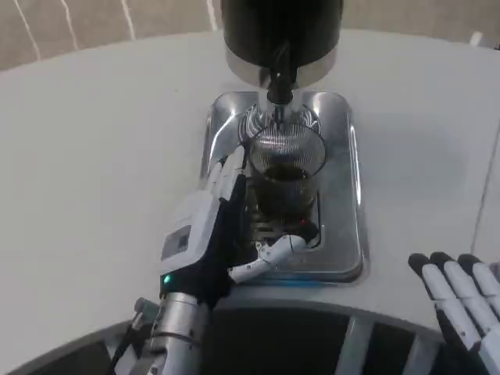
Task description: Grasp the cup under the faucet to collect the drink, then remove the cup.
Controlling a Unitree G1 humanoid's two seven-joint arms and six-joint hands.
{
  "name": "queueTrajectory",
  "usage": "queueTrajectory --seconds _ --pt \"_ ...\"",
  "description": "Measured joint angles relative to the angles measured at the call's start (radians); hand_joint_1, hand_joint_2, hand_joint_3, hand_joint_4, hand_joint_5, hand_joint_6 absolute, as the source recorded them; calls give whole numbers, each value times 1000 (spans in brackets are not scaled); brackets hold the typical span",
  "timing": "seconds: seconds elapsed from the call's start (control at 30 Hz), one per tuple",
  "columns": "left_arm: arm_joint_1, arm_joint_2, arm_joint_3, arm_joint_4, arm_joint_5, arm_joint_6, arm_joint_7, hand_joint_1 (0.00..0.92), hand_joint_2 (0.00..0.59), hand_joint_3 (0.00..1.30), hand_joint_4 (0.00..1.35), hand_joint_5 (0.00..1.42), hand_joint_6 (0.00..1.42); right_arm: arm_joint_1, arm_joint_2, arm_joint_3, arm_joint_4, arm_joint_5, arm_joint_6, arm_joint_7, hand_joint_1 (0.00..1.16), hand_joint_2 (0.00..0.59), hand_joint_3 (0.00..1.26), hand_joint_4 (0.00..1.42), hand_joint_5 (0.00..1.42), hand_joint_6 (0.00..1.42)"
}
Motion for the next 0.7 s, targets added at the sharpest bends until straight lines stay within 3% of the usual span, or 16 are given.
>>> queueTrajectory --seconds 0.4,0.7 --pt "-65 -29 11 70 -7 -4 47 290 53 0 0 52 81 -17 -38 3 -21 47 11 58 616 361 0 0 0 0" --pt "-104 -42 14 142 -25 -6 87 393 56 0 0 85 126 -15 -61 -17 -42 86 22 109 617 353 0 0 0 0"
